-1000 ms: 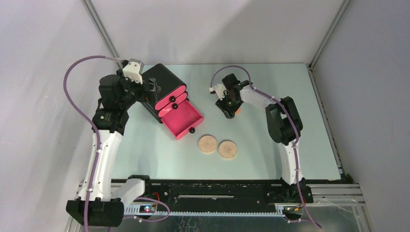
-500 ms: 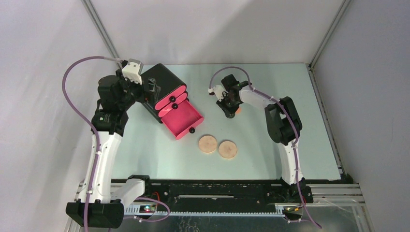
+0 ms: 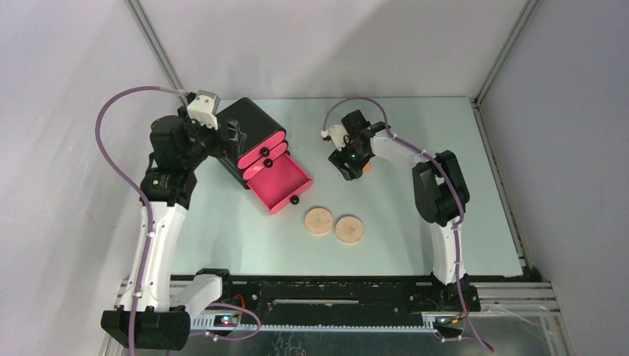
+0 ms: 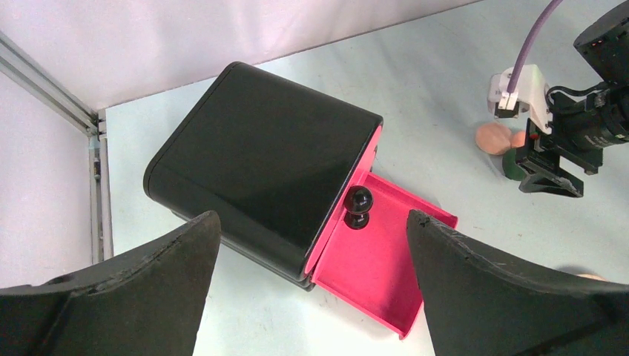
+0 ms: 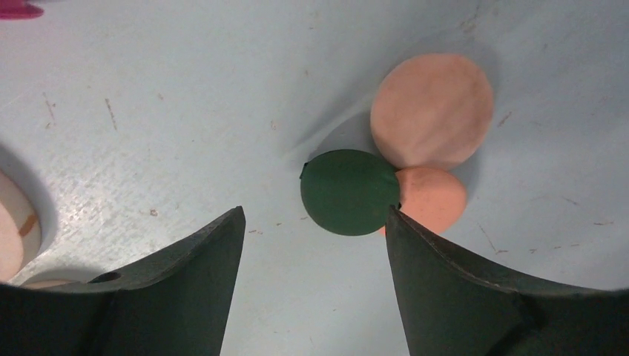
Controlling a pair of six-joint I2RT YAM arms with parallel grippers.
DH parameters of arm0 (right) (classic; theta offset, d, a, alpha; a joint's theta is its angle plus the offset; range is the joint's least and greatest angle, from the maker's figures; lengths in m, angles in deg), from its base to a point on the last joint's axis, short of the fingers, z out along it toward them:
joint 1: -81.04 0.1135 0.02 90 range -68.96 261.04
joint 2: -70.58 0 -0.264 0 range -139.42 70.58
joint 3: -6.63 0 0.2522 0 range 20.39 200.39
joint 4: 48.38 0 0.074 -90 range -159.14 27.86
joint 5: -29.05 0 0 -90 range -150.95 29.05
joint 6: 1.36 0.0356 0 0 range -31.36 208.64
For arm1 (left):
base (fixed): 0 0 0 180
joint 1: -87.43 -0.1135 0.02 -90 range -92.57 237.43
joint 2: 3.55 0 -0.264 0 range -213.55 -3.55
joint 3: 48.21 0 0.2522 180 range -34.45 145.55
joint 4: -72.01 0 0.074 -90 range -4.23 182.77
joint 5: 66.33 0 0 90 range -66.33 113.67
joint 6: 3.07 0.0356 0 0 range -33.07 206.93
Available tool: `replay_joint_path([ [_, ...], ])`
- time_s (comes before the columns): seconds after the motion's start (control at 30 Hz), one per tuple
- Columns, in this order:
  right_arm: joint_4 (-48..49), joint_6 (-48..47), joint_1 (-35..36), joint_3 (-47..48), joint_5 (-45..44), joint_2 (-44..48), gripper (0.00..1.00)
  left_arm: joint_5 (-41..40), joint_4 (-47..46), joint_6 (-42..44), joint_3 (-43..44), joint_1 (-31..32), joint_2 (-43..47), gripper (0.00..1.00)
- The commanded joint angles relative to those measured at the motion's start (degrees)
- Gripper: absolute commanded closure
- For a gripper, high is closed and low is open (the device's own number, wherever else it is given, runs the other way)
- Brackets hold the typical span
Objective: Organize the makeup
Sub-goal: Pick up the makeup tool from the center of the board.
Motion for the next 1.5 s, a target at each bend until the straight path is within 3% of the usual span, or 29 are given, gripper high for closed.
replay_joint_path([
  [0.0, 0.3, -0.9, -0.7, 3.2, -2.1, -2.5, 0.21, 0.0, -1.2, 0.4, -1.5, -0.5, 0.7, 0.0],
  [0.27, -0.1, -1.2, -1.2, 3.4, -1.2, -5.7, 0.27, 0.4, -1.2, 0.6, -1.5, -0.5, 0.5, 0.0],
  [0.7, -0.9, -1.0, -1.4, 1.7, 1.2, -2.3, 0.75, 0.5, -1.1, 0.6, -1.6, -0.5, 0.9, 0.0],
  [1.13, -3.9, -0.8, 4.6, 6.2, 2.3, 6.2, 0.73, -1.3, -1.1, 0.7, -1.5, -0.5, 1.1, 0.0],
  [1.47, -7.7, -1.1, 14.4, 21.3, 3.1, -1.8, 0.68, -9.7, -2.0, -2.1, -1.4, -1.1, 2.0, 0.0],
])
